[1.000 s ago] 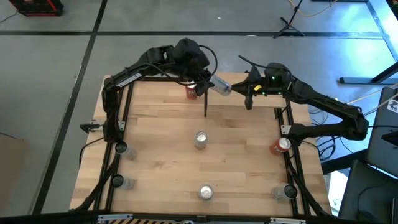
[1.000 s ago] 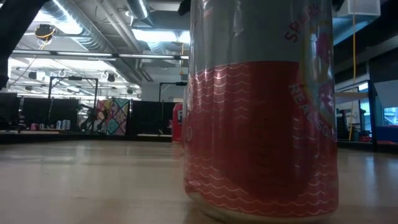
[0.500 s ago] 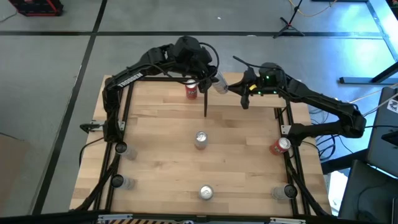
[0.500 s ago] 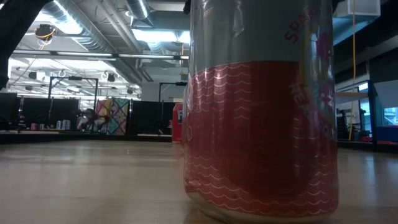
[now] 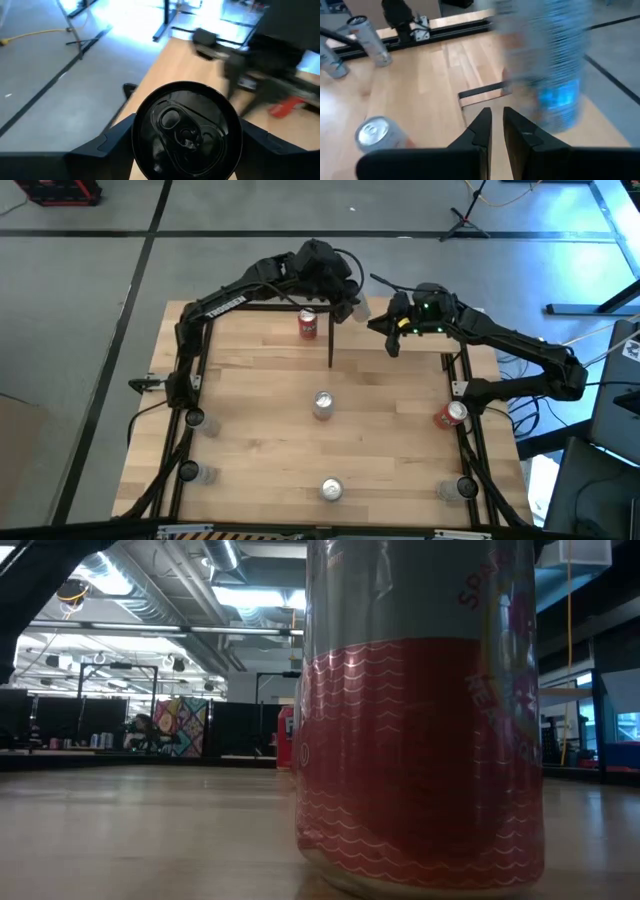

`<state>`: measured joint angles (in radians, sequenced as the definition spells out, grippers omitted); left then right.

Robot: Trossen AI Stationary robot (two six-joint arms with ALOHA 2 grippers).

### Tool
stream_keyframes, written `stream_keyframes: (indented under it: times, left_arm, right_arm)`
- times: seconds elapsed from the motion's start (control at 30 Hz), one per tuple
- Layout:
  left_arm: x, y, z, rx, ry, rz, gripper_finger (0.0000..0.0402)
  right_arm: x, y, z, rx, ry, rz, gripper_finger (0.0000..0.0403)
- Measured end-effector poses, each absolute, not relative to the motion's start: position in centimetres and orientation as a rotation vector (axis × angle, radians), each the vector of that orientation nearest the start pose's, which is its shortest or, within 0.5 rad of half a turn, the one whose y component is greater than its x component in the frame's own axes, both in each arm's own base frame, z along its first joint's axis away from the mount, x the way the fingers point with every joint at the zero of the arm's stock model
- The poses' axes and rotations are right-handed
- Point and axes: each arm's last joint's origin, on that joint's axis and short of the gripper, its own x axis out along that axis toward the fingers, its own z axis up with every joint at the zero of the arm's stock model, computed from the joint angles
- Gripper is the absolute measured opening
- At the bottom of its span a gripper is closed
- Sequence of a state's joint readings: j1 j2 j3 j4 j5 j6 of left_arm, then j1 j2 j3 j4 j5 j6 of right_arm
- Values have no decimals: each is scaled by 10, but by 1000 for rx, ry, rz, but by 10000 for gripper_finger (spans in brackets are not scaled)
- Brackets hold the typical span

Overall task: Place canned beverage on shelf
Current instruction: Put the top left black soda can onto the shelf

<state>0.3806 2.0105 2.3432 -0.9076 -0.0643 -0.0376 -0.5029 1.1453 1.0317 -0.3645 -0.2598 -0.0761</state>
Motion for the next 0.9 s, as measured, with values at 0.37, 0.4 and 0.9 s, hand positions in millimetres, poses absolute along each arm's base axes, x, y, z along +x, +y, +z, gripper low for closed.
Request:
stream_keyframes:
  times: [0.37, 0.4, 0.9]
  left_arm:
    - [384, 193, 414, -175, 622, 497, 238]
    - [385, 195, 412, -191, 625, 463, 238]
    - [398, 174, 419, -198, 546, 286, 238]
  right_arm:
    - [200, -103, 340, 240, 452, -301, 37]
    - [200, -104, 341, 226, 454, -316, 37]
    - [217, -118, 323, 22, 575, -406, 37]
